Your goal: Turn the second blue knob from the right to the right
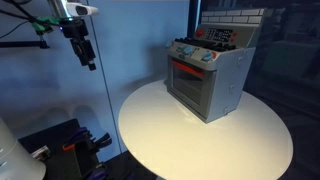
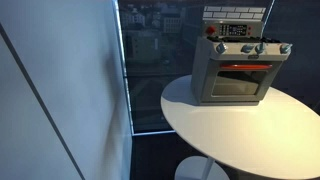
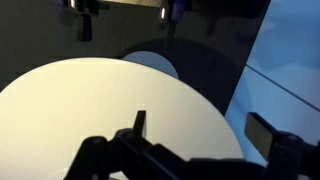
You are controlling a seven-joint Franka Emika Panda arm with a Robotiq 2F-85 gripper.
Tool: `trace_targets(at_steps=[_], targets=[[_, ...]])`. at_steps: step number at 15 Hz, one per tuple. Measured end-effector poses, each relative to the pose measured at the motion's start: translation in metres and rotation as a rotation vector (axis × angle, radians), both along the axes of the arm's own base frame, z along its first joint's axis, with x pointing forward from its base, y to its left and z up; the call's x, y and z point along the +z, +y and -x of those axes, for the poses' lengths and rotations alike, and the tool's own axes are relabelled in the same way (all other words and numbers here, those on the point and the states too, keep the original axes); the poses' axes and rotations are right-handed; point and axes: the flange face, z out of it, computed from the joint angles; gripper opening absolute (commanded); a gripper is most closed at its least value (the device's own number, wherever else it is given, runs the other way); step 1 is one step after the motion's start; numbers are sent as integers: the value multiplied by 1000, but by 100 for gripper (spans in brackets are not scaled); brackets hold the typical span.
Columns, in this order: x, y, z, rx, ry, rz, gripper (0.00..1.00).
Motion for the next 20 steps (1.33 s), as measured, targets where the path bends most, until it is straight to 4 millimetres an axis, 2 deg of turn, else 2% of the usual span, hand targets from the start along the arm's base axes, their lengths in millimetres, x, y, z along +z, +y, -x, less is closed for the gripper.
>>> trace_targets(at_steps=[11, 15, 20], targets=[[5, 0, -3, -2, -9, -1, 100], [21, -6, -16, -29, -39, -12, 100], [50, -19, -46, -81, -107, -41, 100]])
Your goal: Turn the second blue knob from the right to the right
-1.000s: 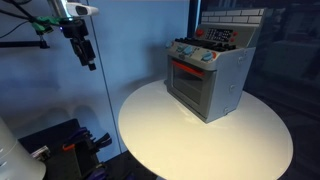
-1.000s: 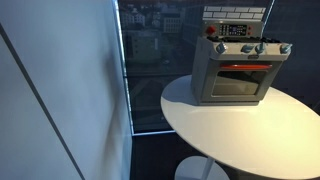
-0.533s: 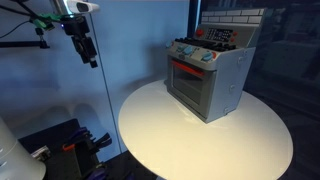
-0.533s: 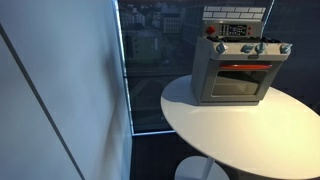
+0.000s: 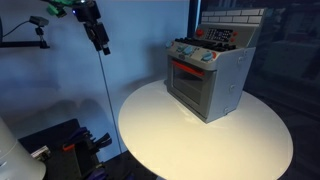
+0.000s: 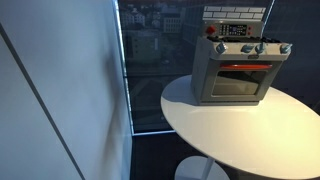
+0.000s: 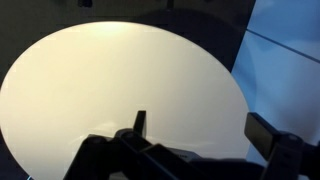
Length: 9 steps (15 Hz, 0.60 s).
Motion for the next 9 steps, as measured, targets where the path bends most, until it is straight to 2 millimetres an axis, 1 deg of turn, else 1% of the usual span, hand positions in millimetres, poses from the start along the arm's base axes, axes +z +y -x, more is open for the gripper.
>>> trace_targets(at_steps=[6, 9], targets=[[39, -18, -45, -61, -102, -56, 100], [54, -28, -69, -89, -152, -78, 100]])
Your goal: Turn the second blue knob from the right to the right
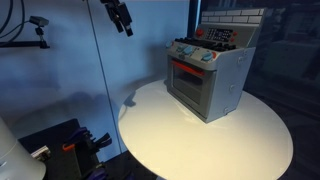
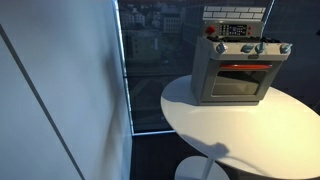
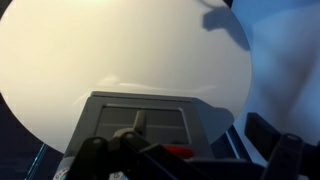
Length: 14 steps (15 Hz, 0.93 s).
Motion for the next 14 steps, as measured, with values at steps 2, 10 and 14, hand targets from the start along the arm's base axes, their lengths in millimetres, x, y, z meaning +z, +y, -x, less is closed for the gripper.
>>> trace_targets(at_steps=[2, 10, 14], targets=[[8, -9, -15, -24, -32, -13, 100], [9, -55, -55, -167, -159, -62, 100], [5, -66, -61, -206, -173, -52, 100]])
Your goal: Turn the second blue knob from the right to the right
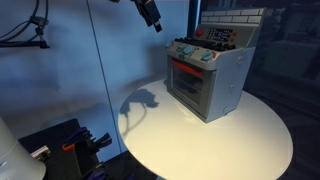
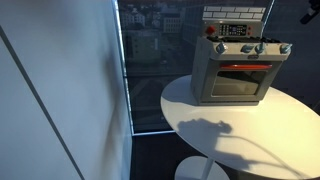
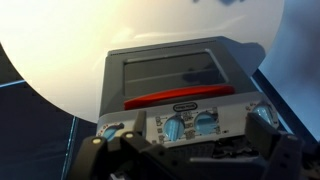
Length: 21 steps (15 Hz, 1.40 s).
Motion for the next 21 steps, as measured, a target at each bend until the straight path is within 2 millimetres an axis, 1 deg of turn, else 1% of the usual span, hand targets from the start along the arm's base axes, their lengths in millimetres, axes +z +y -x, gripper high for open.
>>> trace_targets(at_steps=[7, 9, 12, 16, 21], targets=[[0, 0, 0, -2, -1, -1, 100], [0, 0, -3, -7, -24, -3, 100], [-6, -4, -13, -31, -63, -16, 100], [-21, -11, -28, -66, -100, -33, 100], [-37, -25, -50, -122, -137, -56, 100]])
